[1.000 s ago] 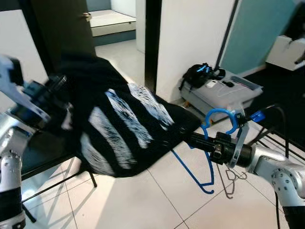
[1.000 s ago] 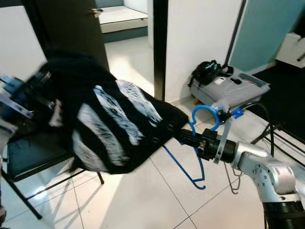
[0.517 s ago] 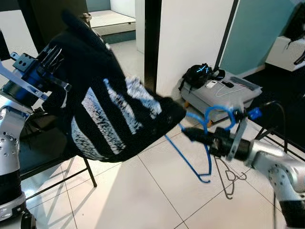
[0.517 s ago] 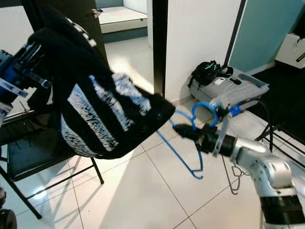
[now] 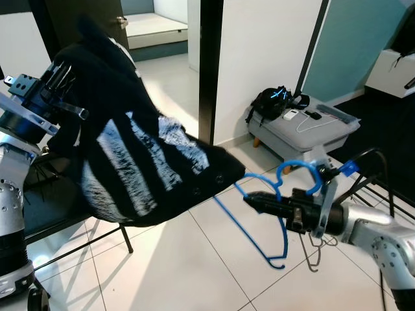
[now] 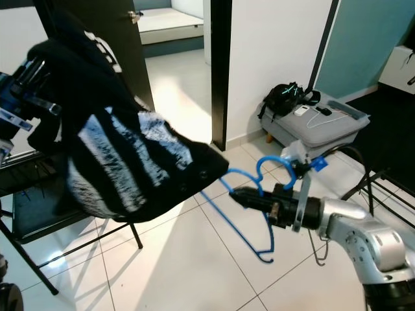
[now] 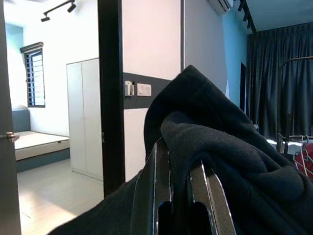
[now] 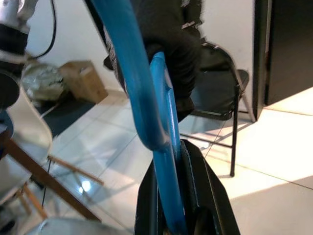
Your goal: Hang hanger
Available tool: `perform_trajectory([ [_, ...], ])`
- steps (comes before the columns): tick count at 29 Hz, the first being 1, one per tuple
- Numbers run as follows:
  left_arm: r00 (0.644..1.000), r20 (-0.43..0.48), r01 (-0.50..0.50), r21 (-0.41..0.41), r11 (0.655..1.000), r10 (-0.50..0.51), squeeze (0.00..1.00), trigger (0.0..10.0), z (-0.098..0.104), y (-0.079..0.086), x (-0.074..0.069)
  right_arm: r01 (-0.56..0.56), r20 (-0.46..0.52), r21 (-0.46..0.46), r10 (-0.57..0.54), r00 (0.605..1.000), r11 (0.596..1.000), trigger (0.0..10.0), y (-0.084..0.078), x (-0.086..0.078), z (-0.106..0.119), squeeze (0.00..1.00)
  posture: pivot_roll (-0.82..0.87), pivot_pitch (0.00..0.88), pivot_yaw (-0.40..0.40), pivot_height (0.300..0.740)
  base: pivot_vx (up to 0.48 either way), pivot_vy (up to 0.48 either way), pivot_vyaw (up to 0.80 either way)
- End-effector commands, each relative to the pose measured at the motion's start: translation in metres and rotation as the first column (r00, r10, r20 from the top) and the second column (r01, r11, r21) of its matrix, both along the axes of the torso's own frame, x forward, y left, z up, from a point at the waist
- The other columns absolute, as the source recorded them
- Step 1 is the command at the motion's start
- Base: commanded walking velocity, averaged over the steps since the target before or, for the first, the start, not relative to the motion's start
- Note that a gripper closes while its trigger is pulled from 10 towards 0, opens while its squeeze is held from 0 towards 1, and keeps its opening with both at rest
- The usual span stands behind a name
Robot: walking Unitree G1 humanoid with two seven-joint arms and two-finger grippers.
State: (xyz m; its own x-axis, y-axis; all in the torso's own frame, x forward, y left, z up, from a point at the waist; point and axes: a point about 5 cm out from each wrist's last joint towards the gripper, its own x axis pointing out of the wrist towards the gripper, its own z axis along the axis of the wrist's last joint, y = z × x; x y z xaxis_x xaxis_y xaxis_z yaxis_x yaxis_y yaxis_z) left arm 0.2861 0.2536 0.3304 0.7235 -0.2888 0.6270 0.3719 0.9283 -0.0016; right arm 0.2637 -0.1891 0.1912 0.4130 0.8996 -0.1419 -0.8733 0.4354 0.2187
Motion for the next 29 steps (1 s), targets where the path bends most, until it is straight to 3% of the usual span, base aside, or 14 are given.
perform_trajectory([
  [1, 0.988, 0.128, -0.075, -0.092, 0.993, 0.087, 0.00, 2.3, 0.024, 0.019, -0.017, 0.060, -0.113, -0.132, -0.075, 0.991, 0.989, 10.0, -0.014, -0.004, -0.024, 0.00, 0.00, 0.000, 0.006, 0.740, 0.000, 0.000, 0.00],
  [4, 0.990, 0.131, -0.037, -0.084, 0.996, 0.048, 0.00, 2.5, 0.024, 0.013, -0.017, 0.065, -0.103, -0.150, -0.081, 0.991, 0.987, 10.0, -0.015, -0.003, -0.024, 0.00, 0.00, 0.000, 0.006, 0.740, 0.000, 0.000, 0.00],
  [6, 0.988, 0.128, 0.089, -0.050, 0.995, -0.082, 0.00, 3.1, 0.021, -0.009, -0.018, 0.157, -0.022, -0.108, -0.160, 0.987, 0.982, 10.0, -0.018, 0.011, -0.013, 0.00, 0.01, 0.000, 0.008, 0.740, 0.000, 0.000, 0.00],
  [7, 0.988, 0.128, 0.089, -0.050, 0.995, -0.082, 0.00, 3.1, 0.021, -0.009, -0.018, 0.157, -0.022, -0.108, -0.160, 0.987, 0.982, 10.0, -0.018, 0.011, -0.013, 0.00, 0.01, 0.000, 0.008, 0.740, 0.000, 0.000, 0.00],
  [8, 0.982, 0.111, 0.157, -0.026, 0.987, -0.153, 0.00, 3.3, 0.015, -0.024, -0.018, 0.210, 0.025, -0.032, -0.210, 0.977, 0.977, 10.0, -0.020, 0.019, -0.002, 0.00, 0.01, 0.000, 0.009, 0.740, 0.000, 0.000, 0.00],
  [10, 0.982, 0.111, 0.157, -0.026, 0.987, -0.153, 0.00, 3.3, 0.015, -0.024, -0.018, 0.210, 0.025, -0.032, -0.210, 0.977, 0.977, 10.0, -0.020, 0.019, -0.002, 0.00, 0.01, 0.000, 0.009, 0.740, 0.000, 0.000, 0.00],
  [11, 0.973, 0.088, 0.213, -0.005, 0.977, -0.212, 0.00, 4.2, 0.008, -0.037, -0.017, 0.246, 0.068, 0.047, -0.249, 0.966, 0.968, 10.0, -0.021, 0.025, 0.011, 0.00, 0.01, 0.000, 0.009, 0.740, 0.000, 0.000, 0.00],
  [12, 0.965, 0.040, 0.257, 0.015, 0.966, -0.258, 0.00, 4.2, -0.005, -0.052, -0.015, 0.258, 0.091, 0.122, -0.269, 0.959, 0.958, 10.0, -0.021, 0.028, 0.023, 0.00, 0.00, 0.000, 0.012, 0.740, 0.000, 0.000, 0.00],
  [13, 0.965, 0.040, 0.257, 0.015, 0.966, -0.258, 0.00, 4.2, -0.005, -0.052, -0.015, 0.258, 0.091, 0.122, -0.269, 0.959, 0.958, 10.0, -0.021, 0.028, 0.023, 0.00, 0.00, 0.000, 0.012, 0.740, 0.000, 0.000, 0.00],
  [15, 0.932, 0.005, 0.363, -0.012, 0.932, -0.363, 0.00, 4.2, -0.020, -0.080, -0.016, 0.294, 0.088, 0.033, -0.296, 0.951, 0.955, 10.0, -0.020, 0.032, 0.015, 0.00, 0.00, 0.000, 0.009, 0.740, 0.000, 0.000, 0.00],
  [19, 0.922, 0.011, 0.387, -0.018, 0.922, -0.387, 0.00, 4.2, -0.019, -0.085, -0.017, 0.306, 0.087, -0.004, -0.304, 0.949, 0.952, 10.0, -0.020, 0.033, 0.010, 0.00, 0.01, 0.000, 0.009, 0.740, 0.000, 0.000, 0.00],
  [22, 0.884, 0.014, 0.467, -0.044, 0.883, -0.467, 0.00, 4.1, -0.020, -0.104, -0.018, 0.293, 0.088, 0.068, -0.298, 0.951, 0.954, 10.0, -0.010, 0.035, 0.016, 0.00, 0.01, 0.000, 0.007, 0.740, 0.000, 0.000, 0.00],
  [23, 0.821, -0.001, 0.570, -0.028, 0.821, -0.571, 0.00, 4.2, -0.025, -0.135, -0.022, 0.242, 0.094, 0.157, -0.259, 0.961, 0.957, 10.0, 0.005, 0.037, 0.026, 0.00, 0.01, 0.000, 0.011, 0.740, 0.000, 0.000, 0.00],
  [29, 0.779, 0.001, 0.627, -0.012, 0.779, -0.627, 0.00, 4.3, -0.025, -0.155, -0.025, 0.159, 0.093, 0.137, -0.173, 0.981, 0.978, 10.0, 0.025, 0.033, 0.019, 0.00, 0.00, 0.000, 0.009, 0.740, 0.000, 0.000, 0.00],
])
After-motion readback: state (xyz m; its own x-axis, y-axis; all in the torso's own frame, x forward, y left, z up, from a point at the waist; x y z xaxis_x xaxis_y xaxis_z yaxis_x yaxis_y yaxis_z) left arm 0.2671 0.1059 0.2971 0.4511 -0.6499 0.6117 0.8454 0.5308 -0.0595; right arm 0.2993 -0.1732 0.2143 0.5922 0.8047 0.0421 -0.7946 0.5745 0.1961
